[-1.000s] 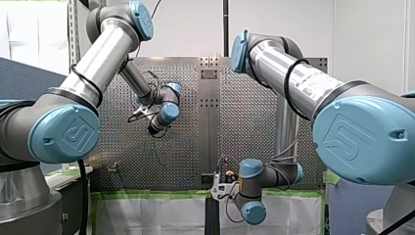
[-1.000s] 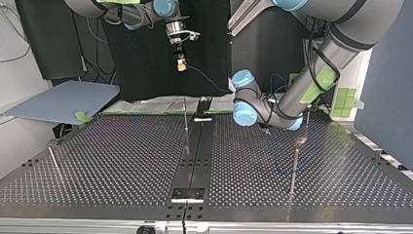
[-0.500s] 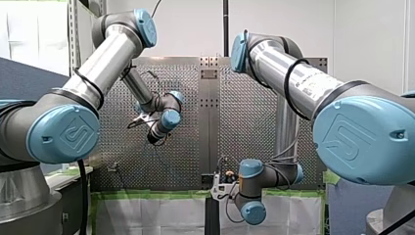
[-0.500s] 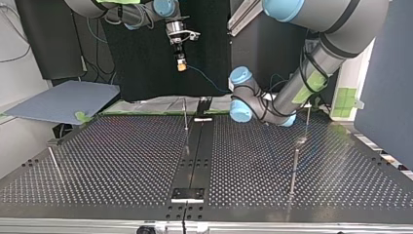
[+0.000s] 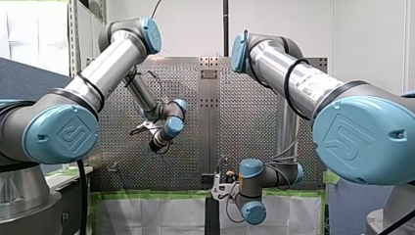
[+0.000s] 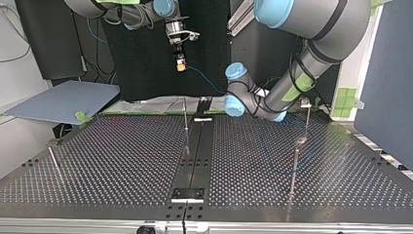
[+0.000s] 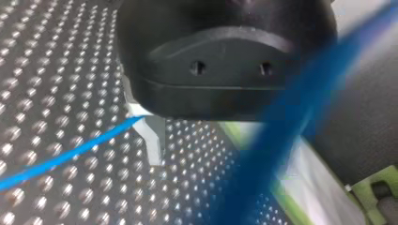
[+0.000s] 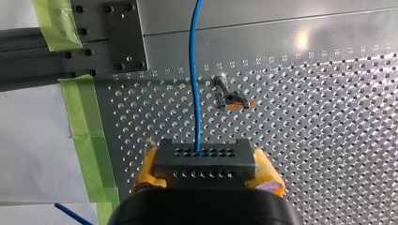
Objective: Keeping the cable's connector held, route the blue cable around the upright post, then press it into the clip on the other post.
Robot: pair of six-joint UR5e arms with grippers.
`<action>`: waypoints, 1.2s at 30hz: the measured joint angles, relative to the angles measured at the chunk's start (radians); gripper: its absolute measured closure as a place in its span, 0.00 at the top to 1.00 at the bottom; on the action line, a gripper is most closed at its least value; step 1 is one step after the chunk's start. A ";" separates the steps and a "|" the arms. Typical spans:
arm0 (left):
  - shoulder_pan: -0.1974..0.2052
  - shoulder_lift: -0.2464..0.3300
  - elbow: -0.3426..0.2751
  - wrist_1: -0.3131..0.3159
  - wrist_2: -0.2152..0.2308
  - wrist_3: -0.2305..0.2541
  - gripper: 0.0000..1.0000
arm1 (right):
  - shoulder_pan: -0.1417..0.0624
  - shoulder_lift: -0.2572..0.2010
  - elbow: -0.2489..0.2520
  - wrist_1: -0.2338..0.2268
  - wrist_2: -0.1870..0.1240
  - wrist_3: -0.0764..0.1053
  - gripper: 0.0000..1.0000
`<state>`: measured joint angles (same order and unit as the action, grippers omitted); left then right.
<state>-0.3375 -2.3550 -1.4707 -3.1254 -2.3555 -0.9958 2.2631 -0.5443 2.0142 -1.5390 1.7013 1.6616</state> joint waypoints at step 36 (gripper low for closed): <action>-0.088 -0.072 0.000 0.059 -0.002 -0.002 0.98 | -0.003 0.000 0.000 0.003 0.005 0.000 0.00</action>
<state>-0.4253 -2.4269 -1.4707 -3.0659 -2.3570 -0.9982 2.2605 -0.5443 2.0140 -1.5364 1.7065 1.6616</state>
